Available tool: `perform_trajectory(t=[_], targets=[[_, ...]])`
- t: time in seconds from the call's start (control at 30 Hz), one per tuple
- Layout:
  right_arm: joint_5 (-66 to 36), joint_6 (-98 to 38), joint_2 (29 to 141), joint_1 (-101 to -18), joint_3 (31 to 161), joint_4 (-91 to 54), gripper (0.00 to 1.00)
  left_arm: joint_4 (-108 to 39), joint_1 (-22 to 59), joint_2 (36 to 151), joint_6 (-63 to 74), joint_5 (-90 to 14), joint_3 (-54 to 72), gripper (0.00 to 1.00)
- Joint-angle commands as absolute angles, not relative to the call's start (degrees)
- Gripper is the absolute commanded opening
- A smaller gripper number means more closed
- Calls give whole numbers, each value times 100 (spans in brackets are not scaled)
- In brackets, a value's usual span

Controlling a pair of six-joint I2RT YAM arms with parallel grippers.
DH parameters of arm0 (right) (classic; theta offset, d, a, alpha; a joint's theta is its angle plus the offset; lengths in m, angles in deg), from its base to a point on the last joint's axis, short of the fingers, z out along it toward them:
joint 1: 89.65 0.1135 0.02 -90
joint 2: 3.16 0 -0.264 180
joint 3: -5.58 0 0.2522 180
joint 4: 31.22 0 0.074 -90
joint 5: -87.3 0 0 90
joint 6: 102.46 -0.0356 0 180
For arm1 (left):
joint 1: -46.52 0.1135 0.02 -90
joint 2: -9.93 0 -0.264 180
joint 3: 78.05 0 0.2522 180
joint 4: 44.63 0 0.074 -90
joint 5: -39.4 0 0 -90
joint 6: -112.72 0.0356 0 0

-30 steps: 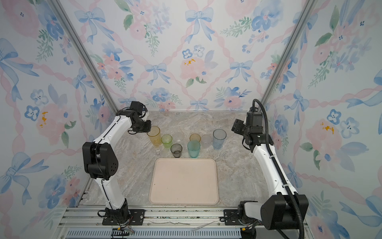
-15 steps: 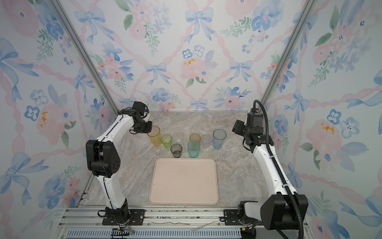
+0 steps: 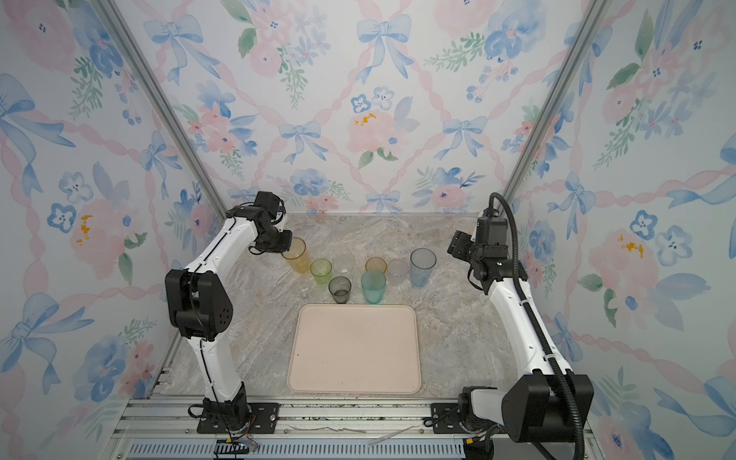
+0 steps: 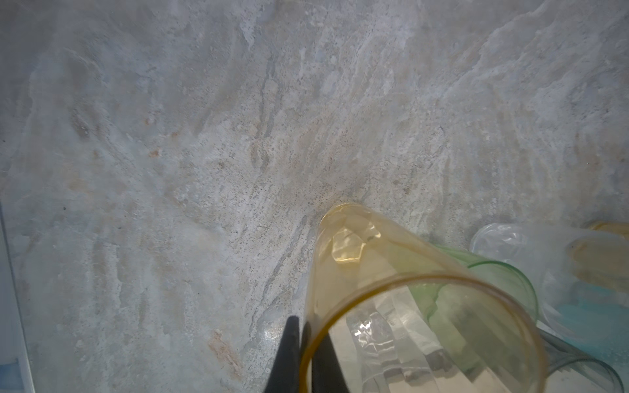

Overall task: Place the glasses into the tray
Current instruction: Pick up the glass from the top-left of the table, then place the glass on the tray.

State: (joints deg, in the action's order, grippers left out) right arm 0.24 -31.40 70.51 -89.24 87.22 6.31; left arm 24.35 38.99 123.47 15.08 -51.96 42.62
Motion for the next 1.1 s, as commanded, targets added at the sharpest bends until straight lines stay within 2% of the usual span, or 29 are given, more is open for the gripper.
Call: perform_trajectory(t=[0.0,0.23,0.53,0.77,0.93,1.07], targets=[[-98,-3190,6991,-8965,8657,539,76,2467,3870,12151,1601,-5449,4701,0],[-289,-3186,7112,-8973,8779,465,76,2877,3799,11546,1587,-5719,5114,0],[-655,-3162,7330,-8965,9090,416,75,4005,2941,10290,970,-5890,4847,0],[-914,-3163,7314,-8965,9146,354,75,4606,2224,9263,68,-5682,3732,0],[-1035,-3165,7304,-8963,9209,337,75,4736,1662,8961,-503,-5592,2702,0],[-1101,-3166,7271,-8947,9181,324,75,4515,1531,8924,-716,-5617,2022,0]])
